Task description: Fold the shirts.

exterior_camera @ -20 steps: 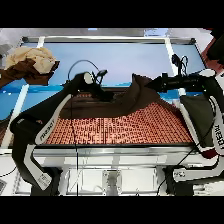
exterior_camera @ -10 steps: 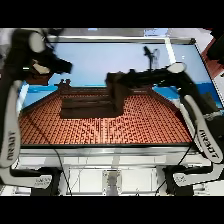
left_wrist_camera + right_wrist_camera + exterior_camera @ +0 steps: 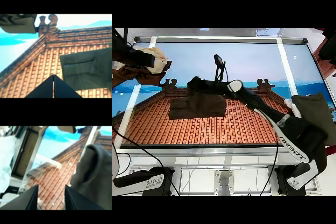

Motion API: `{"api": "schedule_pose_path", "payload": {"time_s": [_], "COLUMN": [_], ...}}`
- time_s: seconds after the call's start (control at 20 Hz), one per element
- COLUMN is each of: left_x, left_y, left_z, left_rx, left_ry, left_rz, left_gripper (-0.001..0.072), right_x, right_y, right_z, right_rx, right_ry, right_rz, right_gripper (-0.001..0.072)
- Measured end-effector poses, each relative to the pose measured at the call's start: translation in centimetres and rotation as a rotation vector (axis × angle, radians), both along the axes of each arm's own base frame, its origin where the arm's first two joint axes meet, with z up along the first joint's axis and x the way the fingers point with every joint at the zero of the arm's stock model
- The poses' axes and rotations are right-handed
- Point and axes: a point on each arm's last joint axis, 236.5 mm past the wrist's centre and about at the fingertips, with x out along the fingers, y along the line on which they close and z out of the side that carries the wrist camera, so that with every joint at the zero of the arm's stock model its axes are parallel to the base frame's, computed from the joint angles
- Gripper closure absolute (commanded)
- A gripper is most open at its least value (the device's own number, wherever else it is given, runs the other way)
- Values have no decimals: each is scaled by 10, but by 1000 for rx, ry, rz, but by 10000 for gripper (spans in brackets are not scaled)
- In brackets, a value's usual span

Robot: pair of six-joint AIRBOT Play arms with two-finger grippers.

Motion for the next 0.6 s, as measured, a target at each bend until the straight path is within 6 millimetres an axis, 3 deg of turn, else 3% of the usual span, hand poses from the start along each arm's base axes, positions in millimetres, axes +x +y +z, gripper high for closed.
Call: {"api": "schedule_pose_path", "payload": {"time_s": [0.15,0.25,0.4,0.5,0.55,0.6], "left_x": [-2,-2,-3,-3,-2,-2], "left_y": [2,2,2,2,2,2], "left_z": [1,1,2,2,2,2], "left_rx": [0,0,0,0,-1,-1], "left_ry": [2,1,0,-1,-1,-3], "left_rz": [4,3,4,4,4,3], "left_gripper": [692,693,692,693,692,693], "right_x": [-3,1,18,32,37,41], "right_y": [-1,-16,-64,-108,-131,-151], "right_z": [-6,-11,-31,-52,-66,-79], "right_rx": [-4,-39,-143,-232,-285,-332], "right_ry": [24,23,37,95,144,192], "right_rz": [42,80,111,90,70,46], "right_gripper": [331,332,332,324,269,131]}}
